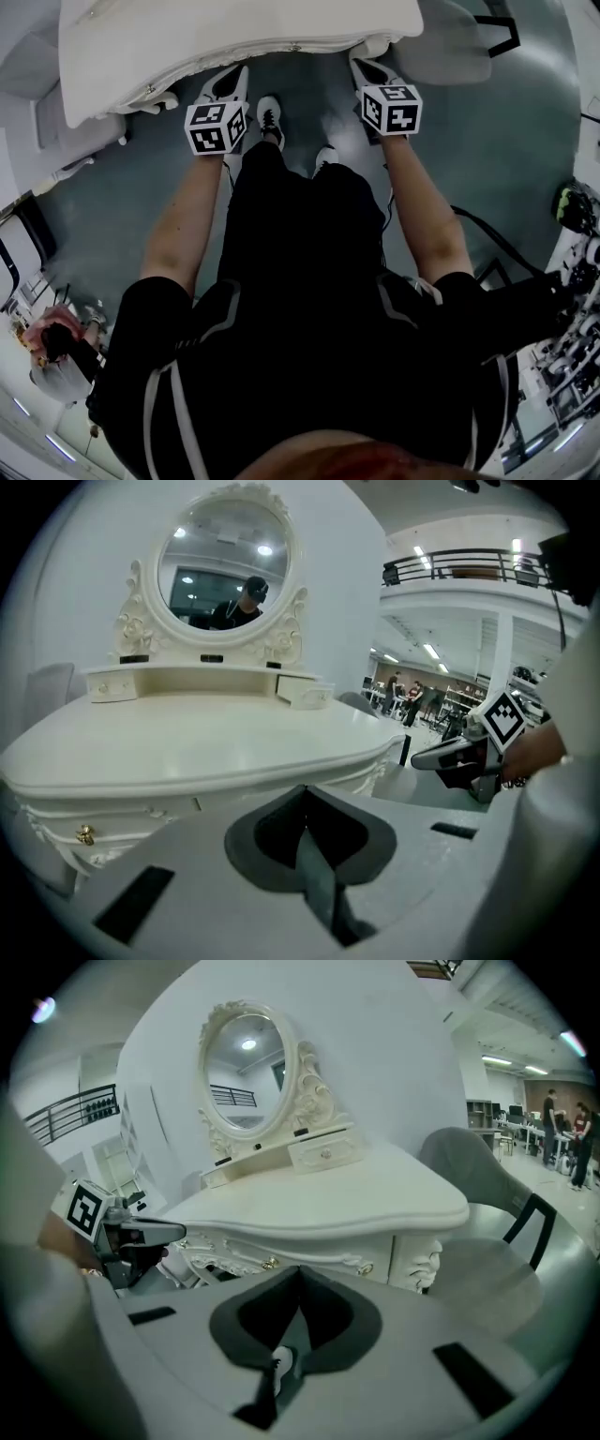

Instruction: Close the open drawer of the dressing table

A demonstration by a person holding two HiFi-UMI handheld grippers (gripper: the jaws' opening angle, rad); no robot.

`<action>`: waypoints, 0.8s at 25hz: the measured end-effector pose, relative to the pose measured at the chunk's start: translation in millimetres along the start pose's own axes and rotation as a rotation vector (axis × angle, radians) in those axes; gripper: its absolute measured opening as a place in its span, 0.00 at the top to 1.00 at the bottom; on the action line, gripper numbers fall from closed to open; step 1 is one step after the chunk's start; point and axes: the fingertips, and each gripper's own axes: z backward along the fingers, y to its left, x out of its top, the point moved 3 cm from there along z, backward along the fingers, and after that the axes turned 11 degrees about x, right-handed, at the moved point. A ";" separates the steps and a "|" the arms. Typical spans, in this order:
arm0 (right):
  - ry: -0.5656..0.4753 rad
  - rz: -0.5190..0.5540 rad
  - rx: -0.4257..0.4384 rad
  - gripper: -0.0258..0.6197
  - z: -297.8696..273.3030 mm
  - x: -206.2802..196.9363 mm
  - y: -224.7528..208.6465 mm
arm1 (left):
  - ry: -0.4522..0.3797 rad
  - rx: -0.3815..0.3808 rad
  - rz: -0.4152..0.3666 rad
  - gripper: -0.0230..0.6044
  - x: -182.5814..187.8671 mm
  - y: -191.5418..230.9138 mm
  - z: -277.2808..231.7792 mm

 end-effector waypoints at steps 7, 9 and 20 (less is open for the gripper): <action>-0.051 0.019 0.064 0.95 62.4 16.5 27.4 | -0.066 -0.005 0.090 0.96 28.2 -25.1 63.3; -0.062 0.032 0.069 0.95 79.1 23.4 30.4 | -0.102 -0.014 0.032 0.96 42.4 -35.2 83.3; -0.143 0.090 0.068 0.95 146.3 90.2 77.3 | -0.209 -0.043 0.049 0.96 119.7 -37.2 170.7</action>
